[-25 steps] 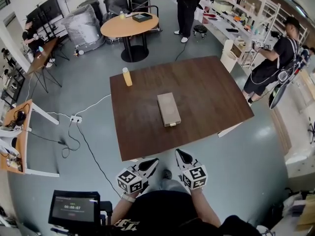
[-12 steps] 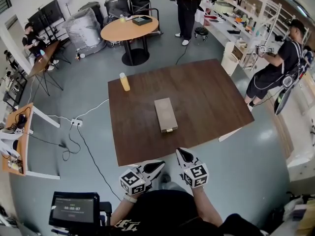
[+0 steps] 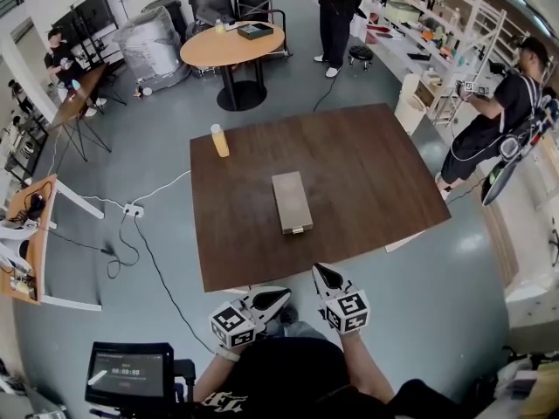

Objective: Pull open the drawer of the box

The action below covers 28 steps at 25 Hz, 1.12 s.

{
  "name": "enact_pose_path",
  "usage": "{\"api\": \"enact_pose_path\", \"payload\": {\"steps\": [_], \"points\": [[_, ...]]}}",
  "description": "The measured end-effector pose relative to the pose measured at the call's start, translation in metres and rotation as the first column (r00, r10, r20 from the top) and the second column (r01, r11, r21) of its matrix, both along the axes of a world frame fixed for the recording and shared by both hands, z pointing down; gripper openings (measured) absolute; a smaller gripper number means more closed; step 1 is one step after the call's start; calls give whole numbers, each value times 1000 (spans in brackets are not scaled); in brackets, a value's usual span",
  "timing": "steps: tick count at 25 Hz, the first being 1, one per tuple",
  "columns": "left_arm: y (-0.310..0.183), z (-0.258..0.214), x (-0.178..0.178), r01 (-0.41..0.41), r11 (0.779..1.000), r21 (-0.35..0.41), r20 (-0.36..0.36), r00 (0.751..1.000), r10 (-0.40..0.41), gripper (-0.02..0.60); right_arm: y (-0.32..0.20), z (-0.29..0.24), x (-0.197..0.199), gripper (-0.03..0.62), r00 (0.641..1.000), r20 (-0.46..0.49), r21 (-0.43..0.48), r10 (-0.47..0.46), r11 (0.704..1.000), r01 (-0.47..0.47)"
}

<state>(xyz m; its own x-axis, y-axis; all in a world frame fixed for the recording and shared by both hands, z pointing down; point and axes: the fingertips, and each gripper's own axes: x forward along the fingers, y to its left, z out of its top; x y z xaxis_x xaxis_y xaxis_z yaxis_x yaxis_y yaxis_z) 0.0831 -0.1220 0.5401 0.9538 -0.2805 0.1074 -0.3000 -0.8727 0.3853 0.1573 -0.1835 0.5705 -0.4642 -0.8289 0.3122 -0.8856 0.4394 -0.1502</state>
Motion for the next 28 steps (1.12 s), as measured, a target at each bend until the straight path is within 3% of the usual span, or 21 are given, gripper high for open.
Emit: {"api": "enact_pose_path", "payload": {"steps": [4, 11, 20, 28], "points": [[5, 3, -1, -26, 1000, 1, -9, 1000, 26, 0, -1, 2, -13, -14, 1000, -4, -4, -22, 1000, 22], [-8, 2, 8, 4, 1000, 1, -2, 1000, -4, 0, -8, 5, -10, -14, 999, -13, -26, -34, 999, 34], [-29, 10, -10, 68, 998, 2, 30, 997, -68, 0, -31, 9, -23, -14, 995, -40, -26, -91, 996, 90], [-38, 13, -22, 119, 993, -16, 42, 992, -119, 0, -43, 42, -30, -14, 988, -68, -119, -137, 985, 128]]}}
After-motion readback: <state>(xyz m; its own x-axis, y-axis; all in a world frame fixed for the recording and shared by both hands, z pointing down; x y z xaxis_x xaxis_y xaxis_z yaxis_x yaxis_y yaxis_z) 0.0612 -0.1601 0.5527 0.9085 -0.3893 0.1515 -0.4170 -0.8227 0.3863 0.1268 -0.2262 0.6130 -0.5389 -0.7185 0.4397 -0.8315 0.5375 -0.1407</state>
